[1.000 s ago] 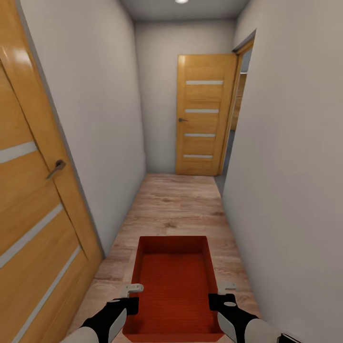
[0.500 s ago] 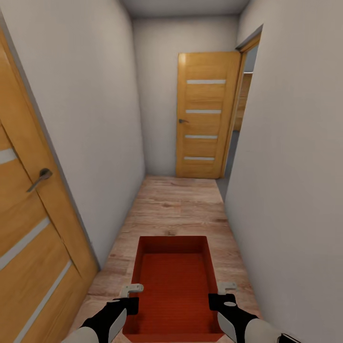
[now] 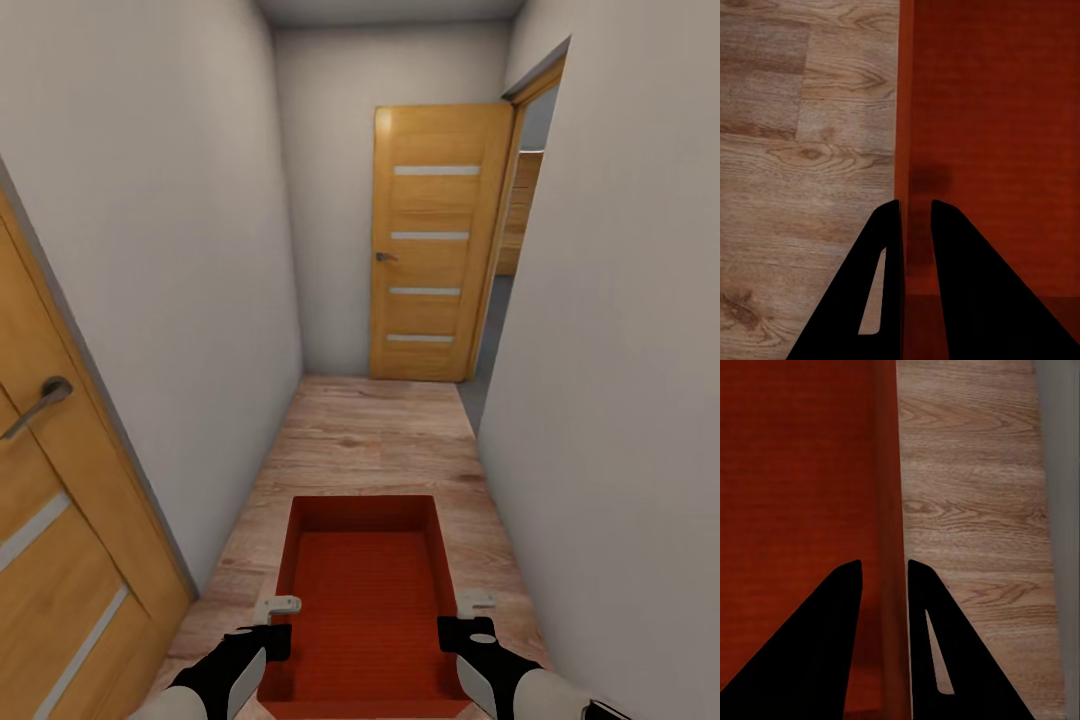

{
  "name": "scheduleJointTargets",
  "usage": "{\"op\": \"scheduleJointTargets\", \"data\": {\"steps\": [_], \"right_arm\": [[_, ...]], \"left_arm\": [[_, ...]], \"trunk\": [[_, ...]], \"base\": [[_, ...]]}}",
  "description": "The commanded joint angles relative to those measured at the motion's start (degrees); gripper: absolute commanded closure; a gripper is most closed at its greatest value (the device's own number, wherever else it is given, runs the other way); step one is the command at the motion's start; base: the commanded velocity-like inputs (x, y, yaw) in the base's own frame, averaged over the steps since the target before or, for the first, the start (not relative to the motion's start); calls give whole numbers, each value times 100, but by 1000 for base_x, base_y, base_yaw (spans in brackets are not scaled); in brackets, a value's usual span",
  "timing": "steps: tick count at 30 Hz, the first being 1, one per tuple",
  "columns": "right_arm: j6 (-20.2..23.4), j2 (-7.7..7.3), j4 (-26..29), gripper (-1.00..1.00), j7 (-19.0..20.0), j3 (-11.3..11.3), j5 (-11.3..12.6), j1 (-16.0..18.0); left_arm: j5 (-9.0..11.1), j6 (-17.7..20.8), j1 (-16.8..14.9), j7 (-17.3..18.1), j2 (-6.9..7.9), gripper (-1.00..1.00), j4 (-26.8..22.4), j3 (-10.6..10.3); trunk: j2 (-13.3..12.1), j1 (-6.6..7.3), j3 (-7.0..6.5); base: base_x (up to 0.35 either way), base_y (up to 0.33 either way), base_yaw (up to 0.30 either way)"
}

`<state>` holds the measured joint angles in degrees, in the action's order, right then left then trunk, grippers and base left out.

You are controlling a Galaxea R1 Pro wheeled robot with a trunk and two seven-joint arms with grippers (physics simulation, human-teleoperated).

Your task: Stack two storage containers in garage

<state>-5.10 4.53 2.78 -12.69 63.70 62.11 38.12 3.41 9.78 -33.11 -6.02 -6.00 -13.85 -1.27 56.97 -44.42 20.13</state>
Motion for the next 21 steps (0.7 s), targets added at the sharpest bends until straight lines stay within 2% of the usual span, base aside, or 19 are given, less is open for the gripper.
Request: {"op": "scheduleJointTargets", "data": {"steps": [1, 21], "right_arm": [[-18, -31, -100, 100, -23, 99, 55, 4], [-18, -31, -101, 100, -23, 99, 55, 4]], "left_arm": [[142, 33, -2, -40, 3, 100, -13, -127], [142, 37, -1, -40, 3, 100, -15, -127]], "trunk": [[4, -4, 6], [4, -4, 6]], "base": [[323, 0, 0], [323, 0, 0]]}}
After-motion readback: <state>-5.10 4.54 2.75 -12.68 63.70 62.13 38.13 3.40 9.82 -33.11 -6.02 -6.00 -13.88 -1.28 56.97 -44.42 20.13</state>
